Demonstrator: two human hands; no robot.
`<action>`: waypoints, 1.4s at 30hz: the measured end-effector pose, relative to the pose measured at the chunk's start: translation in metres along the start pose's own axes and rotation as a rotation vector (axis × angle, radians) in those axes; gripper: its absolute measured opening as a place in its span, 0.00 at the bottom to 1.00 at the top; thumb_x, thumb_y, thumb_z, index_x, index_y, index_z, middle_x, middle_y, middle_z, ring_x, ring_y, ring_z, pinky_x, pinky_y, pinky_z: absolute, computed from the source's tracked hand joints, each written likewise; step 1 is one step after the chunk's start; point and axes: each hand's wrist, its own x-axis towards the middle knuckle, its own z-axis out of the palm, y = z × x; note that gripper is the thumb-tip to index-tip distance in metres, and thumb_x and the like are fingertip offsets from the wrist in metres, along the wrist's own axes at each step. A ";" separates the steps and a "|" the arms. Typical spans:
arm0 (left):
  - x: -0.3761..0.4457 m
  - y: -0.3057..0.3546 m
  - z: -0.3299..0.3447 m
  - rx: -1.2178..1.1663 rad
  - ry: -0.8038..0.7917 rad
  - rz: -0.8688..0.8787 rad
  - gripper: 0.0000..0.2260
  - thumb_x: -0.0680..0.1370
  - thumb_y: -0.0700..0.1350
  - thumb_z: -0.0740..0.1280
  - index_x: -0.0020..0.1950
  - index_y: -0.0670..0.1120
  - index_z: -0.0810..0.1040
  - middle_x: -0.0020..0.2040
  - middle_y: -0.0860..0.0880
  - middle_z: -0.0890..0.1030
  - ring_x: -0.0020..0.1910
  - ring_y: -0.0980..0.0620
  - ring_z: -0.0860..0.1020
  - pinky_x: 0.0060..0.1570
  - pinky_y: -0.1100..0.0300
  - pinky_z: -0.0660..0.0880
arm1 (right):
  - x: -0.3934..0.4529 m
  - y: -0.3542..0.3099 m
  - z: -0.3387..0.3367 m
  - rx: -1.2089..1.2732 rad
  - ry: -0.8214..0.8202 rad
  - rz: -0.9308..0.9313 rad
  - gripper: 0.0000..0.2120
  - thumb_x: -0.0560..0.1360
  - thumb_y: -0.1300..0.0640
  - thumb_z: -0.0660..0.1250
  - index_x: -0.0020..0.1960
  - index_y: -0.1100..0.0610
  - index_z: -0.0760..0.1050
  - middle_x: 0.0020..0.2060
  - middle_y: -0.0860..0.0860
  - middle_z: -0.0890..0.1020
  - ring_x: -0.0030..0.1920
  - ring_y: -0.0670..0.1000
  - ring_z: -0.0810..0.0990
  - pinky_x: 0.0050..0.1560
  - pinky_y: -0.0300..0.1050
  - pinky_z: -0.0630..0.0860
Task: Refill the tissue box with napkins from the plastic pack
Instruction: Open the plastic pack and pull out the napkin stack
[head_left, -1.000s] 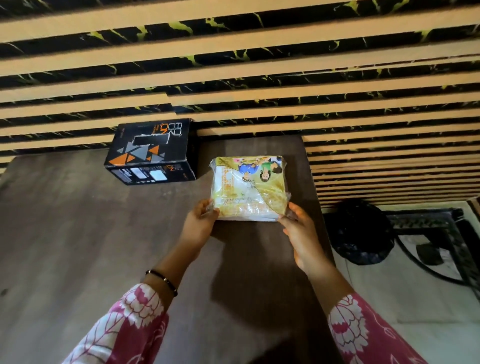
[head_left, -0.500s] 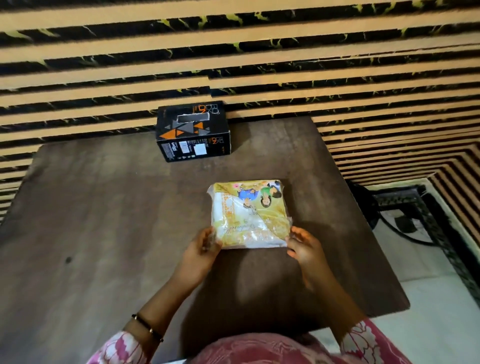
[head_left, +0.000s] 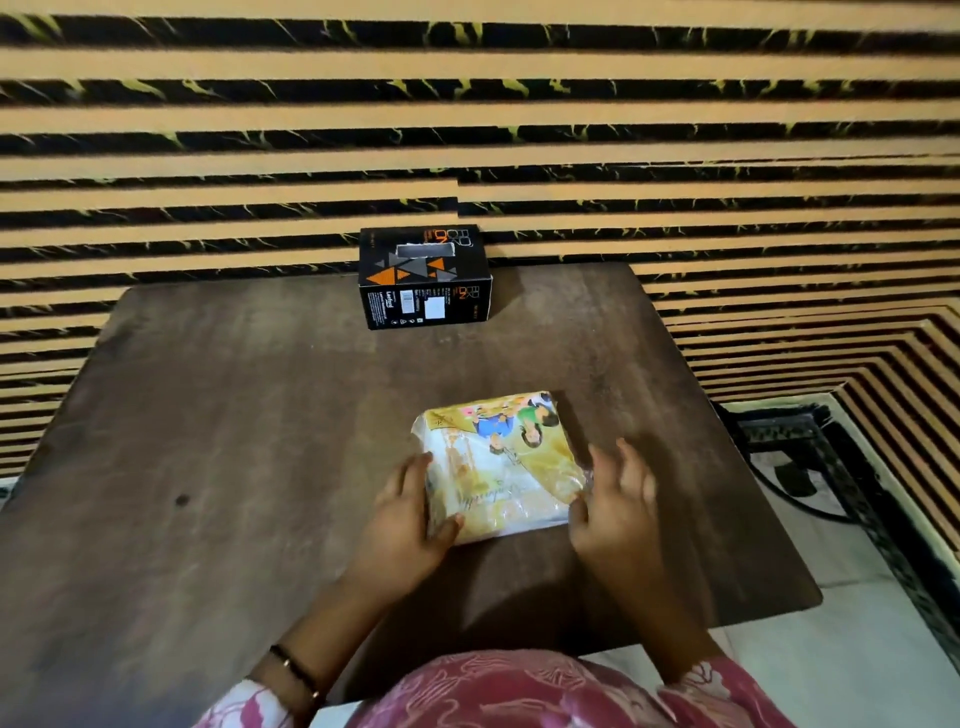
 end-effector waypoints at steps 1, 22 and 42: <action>0.006 0.004 0.000 0.077 -0.005 0.058 0.35 0.71 0.58 0.65 0.73 0.47 0.58 0.72 0.47 0.62 0.69 0.44 0.65 0.68 0.50 0.64 | 0.003 -0.008 -0.001 -0.004 -0.008 -0.085 0.27 0.71 0.56 0.64 0.70 0.57 0.64 0.70 0.59 0.64 0.69 0.60 0.63 0.68 0.55 0.63; 0.062 0.025 0.026 0.623 -0.283 0.149 0.58 0.54 0.80 0.41 0.76 0.46 0.37 0.77 0.49 0.37 0.75 0.51 0.35 0.68 0.46 0.31 | 0.079 -0.051 0.033 -0.048 -0.234 -0.175 0.10 0.73 0.53 0.64 0.52 0.53 0.75 0.52 0.55 0.81 0.54 0.57 0.79 0.50 0.48 0.77; 0.064 0.021 0.031 0.484 -0.354 0.032 0.61 0.52 0.83 0.44 0.76 0.49 0.38 0.77 0.52 0.38 0.75 0.53 0.36 0.70 0.43 0.33 | 0.070 -0.042 0.003 0.780 -0.436 -0.091 0.12 0.75 0.68 0.60 0.37 0.56 0.71 0.27 0.51 0.78 0.29 0.47 0.76 0.37 0.40 0.76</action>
